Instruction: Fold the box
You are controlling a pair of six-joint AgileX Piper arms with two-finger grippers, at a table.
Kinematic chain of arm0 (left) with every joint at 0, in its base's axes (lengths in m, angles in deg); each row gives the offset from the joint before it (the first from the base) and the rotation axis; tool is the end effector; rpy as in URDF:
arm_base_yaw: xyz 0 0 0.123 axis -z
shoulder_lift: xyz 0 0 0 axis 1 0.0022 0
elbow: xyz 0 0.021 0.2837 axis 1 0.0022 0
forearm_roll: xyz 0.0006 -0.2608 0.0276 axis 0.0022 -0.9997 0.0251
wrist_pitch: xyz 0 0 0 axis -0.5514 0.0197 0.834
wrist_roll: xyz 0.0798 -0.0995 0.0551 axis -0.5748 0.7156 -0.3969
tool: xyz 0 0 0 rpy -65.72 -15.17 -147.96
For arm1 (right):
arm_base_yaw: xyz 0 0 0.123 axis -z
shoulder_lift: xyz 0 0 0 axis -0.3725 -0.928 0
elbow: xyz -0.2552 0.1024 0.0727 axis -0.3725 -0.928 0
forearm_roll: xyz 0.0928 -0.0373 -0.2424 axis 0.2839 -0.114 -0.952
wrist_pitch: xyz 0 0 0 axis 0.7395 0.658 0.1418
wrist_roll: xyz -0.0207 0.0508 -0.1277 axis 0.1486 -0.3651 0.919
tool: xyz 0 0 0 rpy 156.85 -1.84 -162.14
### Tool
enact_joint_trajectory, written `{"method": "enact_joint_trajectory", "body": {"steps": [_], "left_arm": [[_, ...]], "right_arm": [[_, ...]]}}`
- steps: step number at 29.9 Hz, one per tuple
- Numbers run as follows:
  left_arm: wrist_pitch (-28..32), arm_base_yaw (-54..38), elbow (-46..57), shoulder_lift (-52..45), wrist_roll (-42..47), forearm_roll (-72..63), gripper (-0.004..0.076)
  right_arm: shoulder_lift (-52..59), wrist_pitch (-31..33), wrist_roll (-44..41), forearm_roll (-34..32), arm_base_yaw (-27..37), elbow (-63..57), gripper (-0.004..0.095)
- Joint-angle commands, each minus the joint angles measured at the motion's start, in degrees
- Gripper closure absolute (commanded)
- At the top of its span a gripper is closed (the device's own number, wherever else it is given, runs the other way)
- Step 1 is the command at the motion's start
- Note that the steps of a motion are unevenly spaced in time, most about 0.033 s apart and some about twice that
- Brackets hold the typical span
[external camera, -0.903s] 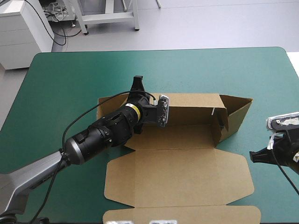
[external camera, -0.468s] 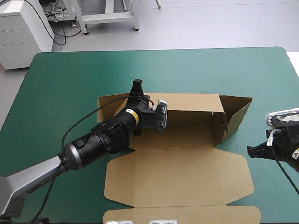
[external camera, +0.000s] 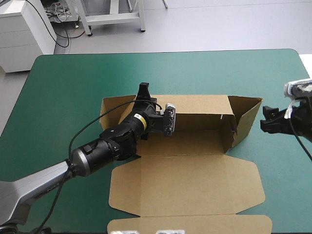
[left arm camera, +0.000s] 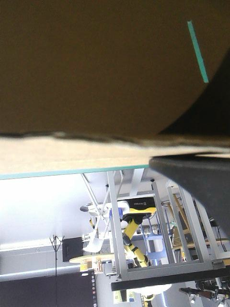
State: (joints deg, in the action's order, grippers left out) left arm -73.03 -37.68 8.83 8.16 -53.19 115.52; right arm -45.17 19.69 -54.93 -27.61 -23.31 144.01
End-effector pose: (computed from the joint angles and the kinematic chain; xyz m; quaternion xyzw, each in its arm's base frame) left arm 0.2819 -0.2670 0.2905 0.6838 0.5211 0.2503 0.4451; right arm 0.2012 0.0050 0.4342 -0.0815 0.8654 -0.0339 0.4932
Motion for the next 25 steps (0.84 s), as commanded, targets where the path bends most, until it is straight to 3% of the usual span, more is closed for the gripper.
{"method": "enact_joint_trajectory", "body": {"steps": [1, 15, 25], "left_arm": [[1.7, 0.4, -0.4, -0.3, 0.9, -2.9, 0.0731], [2.4, 0.4, 0.3, -0.3, 1.1, -2.8, 0.0731], [2.3, 0.4, 0.3, -0.3, 2.2, -2.8, 0.0731]], "right_arm": [[-5.1, -4.1, -1.4, 0.0, 0.4, 6.6, 0.0053], [-34.4, -1.3, -2.7, 2.1, 0.4, 26.2, 0.0054], [-45.2, 2.8, -2.4, 5.7, 0.4, 27.9, 0.0055]]}}
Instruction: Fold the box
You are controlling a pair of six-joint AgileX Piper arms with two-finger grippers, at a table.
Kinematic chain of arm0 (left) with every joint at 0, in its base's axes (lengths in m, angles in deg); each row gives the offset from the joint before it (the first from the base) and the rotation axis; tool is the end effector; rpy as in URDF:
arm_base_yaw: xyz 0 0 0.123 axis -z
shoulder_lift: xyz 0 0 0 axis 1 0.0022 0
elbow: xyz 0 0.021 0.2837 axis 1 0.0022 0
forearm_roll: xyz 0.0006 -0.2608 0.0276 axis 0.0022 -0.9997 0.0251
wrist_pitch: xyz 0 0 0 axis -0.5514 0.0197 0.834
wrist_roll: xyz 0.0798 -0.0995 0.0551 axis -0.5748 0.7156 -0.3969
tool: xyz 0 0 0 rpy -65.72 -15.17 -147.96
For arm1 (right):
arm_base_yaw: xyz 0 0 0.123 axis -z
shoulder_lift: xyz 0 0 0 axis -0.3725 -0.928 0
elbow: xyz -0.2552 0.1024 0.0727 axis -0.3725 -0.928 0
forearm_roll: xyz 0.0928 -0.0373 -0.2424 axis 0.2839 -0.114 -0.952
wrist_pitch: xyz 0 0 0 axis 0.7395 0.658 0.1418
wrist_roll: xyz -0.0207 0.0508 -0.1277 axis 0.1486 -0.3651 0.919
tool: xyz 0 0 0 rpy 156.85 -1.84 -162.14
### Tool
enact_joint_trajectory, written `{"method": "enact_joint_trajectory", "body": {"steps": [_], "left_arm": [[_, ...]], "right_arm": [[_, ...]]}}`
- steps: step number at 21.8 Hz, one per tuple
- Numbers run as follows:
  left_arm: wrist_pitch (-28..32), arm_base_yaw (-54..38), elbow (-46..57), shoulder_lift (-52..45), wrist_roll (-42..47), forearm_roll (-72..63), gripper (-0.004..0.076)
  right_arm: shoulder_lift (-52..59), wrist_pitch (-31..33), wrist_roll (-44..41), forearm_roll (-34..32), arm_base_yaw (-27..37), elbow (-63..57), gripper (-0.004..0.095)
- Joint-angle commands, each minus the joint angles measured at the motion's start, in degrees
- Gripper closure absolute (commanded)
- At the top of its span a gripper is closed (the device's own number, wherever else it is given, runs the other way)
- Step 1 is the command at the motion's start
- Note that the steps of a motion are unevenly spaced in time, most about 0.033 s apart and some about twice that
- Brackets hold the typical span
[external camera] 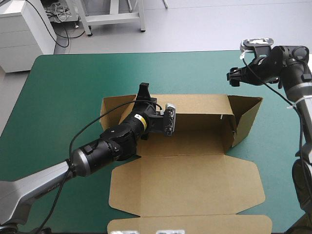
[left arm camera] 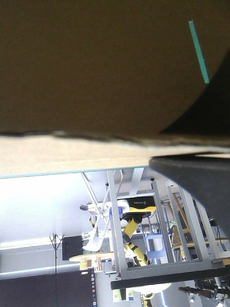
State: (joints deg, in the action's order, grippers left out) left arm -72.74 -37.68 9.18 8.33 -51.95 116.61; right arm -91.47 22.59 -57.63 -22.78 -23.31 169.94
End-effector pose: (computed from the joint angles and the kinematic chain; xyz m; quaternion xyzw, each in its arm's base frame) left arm 0.2823 -0.2673 0.2884 0.6829 0.5213 0.2507 0.4462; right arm 0.4184 0.0206 0.3335 -0.0583 0.9485 0.0273 0.3102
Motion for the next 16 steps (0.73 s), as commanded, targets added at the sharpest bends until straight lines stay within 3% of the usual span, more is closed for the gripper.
{"method": "enact_joint_trajectory", "body": {"steps": [1, 11, 16], "left_arm": [[1.9, 0.4, -0.1, -0.5, 1.0, -3.9, 0.0731], [1.9, 0.4, -0.1, -0.5, 1.0, -3.9, 0.0731], [2.0, 0.4, -0.1, -0.5, 1.0, -3.7, 0.0731]], "right_arm": [[0.4, 1.1, 0.3, 1.0, 0.4, 2.0, 0.0055], [4.0, 6.7, 0.4, -2.6, 0.7, -1.4, 0.0056], [11.6, 6.3, 3.1, 0.9, 5.5, -9.9, 0.0056]]}}
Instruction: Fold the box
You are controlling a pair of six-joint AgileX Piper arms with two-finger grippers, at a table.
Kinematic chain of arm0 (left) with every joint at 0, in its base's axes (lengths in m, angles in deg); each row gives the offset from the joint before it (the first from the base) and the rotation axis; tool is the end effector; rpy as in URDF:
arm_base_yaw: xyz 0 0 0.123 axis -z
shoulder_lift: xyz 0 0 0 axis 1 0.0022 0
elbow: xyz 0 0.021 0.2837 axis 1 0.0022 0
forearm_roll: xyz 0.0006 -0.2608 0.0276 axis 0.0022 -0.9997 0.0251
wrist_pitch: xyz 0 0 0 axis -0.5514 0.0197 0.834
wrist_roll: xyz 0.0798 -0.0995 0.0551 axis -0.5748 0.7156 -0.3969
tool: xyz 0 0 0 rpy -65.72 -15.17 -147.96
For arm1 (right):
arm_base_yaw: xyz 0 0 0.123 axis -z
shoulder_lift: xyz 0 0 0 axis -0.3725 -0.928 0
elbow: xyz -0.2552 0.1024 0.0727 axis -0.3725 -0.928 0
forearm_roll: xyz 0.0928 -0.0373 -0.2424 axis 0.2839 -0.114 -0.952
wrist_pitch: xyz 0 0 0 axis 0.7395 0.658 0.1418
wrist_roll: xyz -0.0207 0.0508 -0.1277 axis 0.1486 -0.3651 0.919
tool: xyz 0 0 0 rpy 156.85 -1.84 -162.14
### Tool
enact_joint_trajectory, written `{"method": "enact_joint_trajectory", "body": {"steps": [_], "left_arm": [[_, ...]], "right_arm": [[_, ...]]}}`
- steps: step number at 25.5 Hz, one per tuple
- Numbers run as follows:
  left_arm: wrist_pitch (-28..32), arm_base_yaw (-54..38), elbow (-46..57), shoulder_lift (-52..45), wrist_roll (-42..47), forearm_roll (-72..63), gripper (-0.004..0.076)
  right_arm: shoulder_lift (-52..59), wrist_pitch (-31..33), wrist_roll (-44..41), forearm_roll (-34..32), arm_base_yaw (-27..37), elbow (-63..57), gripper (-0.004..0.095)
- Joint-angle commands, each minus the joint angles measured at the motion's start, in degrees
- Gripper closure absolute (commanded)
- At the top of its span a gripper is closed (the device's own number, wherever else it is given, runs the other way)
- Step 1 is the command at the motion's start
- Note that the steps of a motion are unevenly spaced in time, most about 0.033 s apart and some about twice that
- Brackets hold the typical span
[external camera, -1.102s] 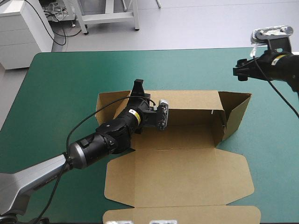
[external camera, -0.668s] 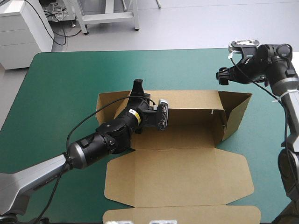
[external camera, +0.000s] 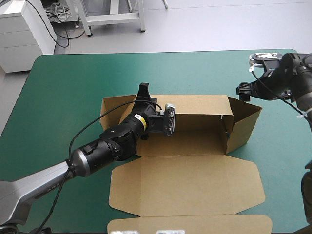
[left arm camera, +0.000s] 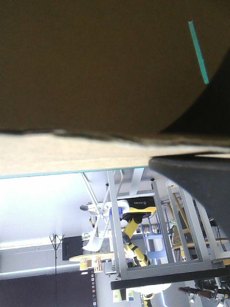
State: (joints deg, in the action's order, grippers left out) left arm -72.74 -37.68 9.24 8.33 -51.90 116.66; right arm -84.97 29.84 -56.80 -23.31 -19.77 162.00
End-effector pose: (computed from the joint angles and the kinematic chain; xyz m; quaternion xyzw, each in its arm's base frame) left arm 0.2822 -0.2672 0.2881 0.6831 0.5213 0.2508 0.4458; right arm 0.3707 -0.0040 0.3232 -0.0396 0.9703 0.0173 0.2380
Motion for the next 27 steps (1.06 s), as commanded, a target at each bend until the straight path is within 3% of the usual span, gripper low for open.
{"method": "enact_joint_trajectory", "body": {"steps": [1, 5, 11, 19, 27], "left_arm": [[2.0, 0.4, -0.2, -0.5, 0.9, -3.6, 0.0731], [2.8, 0.4, -0.2, -0.5, 0.4, -2.6, 0.0731], [2.9, 0.4, -0.2, -0.5, 1.0, -1.6, 0.0731], [2.9, 0.4, -0.2, -0.5, 1.0, -1.4, 0.0731], [2.8, 0.4, -0.2, -0.5, 1.0, -1.4, 0.0731]], "right_arm": [[7.0, -2.0, 3.0, 2.1, 3.4, -4.6, 0.0056], [13.5, -8.1, 5.5, 7.6, 5.8, -15.1, 0.0056], [15.7, -11.0, 11.9, 18.3, 5.8, -21.7, 0.0056], [24.5, -22.5, 21.1, 23.7, 5.8, -34.4, 0.0056], [26.0, -19.5, 28.3, 27.4, 5.8, -38.1, 0.0056]]}}
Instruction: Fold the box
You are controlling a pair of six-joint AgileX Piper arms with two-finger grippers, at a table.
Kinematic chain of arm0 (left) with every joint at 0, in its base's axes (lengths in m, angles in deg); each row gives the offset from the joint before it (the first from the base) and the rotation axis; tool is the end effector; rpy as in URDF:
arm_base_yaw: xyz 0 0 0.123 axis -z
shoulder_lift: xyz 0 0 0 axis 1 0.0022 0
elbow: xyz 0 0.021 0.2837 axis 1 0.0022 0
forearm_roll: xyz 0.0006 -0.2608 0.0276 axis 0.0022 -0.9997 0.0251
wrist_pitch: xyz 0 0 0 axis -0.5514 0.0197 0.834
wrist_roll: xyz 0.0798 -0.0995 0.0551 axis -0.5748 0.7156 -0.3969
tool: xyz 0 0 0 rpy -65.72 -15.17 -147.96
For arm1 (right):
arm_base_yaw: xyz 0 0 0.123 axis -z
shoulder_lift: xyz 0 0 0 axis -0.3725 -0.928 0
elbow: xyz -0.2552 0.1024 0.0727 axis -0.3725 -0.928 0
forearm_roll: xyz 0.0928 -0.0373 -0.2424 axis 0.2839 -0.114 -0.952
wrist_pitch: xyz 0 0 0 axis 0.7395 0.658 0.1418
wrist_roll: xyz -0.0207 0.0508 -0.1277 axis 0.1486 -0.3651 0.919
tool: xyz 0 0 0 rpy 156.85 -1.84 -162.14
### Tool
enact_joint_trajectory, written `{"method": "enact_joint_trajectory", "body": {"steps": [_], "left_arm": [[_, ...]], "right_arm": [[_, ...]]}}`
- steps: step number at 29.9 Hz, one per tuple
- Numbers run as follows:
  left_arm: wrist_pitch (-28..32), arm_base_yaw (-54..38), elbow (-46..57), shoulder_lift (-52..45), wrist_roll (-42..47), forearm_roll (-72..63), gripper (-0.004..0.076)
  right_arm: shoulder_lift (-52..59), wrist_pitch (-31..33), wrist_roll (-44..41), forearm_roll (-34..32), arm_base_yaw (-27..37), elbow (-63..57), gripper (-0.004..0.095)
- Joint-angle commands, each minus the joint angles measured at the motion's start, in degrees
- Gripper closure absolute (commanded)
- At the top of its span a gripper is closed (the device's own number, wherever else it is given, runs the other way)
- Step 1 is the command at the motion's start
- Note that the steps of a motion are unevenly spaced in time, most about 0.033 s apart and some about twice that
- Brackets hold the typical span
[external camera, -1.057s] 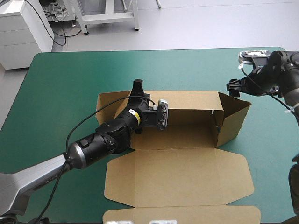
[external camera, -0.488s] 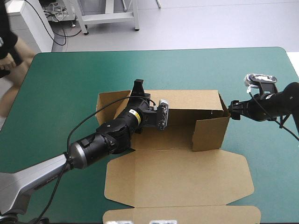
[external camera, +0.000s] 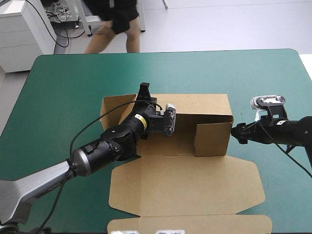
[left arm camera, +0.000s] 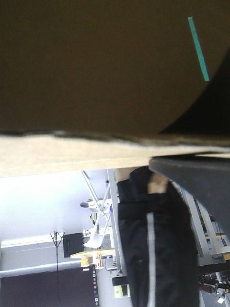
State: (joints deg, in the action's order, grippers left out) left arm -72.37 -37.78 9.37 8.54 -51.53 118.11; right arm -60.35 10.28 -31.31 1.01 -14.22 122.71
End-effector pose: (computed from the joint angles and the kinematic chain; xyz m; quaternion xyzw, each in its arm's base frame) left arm 0.2836 -0.2677 0.2875 0.6857 0.5142 0.2567 0.4467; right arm 0.2686 0.0138 0.2689 -0.0984 0.9321 0.1154 0.3290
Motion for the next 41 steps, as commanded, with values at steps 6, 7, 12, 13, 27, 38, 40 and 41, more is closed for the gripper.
{"method": "enact_joint_trajectory", "body": {"steps": [6, 7, 12, 13, 27, 38, 40, 41], "left_arm": [[2.3, 0.5, -0.3, -0.7, 0.6, -2.9, 0.0731], [2.4, 0.5, -0.3, -0.7, 0.6, -2.9, 0.0731], [2.7, 0.5, -0.3, -0.7, 0.6, -2.9, 0.0731], [2.7, 0.5, -0.3, -0.7, 0.6, -2.9, 0.0731], [3.1, 0.5, -0.3, -0.7, 0.6, -2.9, 0.0731], [3.2, 0.5, -0.3, -0.7, 0.6, -3.4, 0.0731], [3.2, 0.5, -0.3, -0.7, 0.6, -3.6, 0.0731], [3.2, 0.5, -0.3, -0.7, 0.6, -3.8, 0.0731]], "right_arm": [[1.3, 3.9, 4.9, 3.2, 0.3, 1.2, 0.0056], [1.3, 4.1, 5.2, 3.4, 0.3, 1.2, 0.0056], [1.3, 4.5, 8.8, 8.2, 0.3, 1.2, 0.0056], [1.3, 4.4, 10.2, 9.4, 0.0, 1.2, 0.0056], [-2.7, -5.3, 13.3, 9.6, -12.9, 1.2, 0.0084], [-2.8, -9.9, 10.5, 4.7, -16.2, 1.2, 0.0548], [-2.8, -9.5, 10.5, 4.7, -16.2, 1.2, 0.0671], [-2.8, -9.5, 10.5, 4.8, -16.2, 1.2, 0.0718]]}}
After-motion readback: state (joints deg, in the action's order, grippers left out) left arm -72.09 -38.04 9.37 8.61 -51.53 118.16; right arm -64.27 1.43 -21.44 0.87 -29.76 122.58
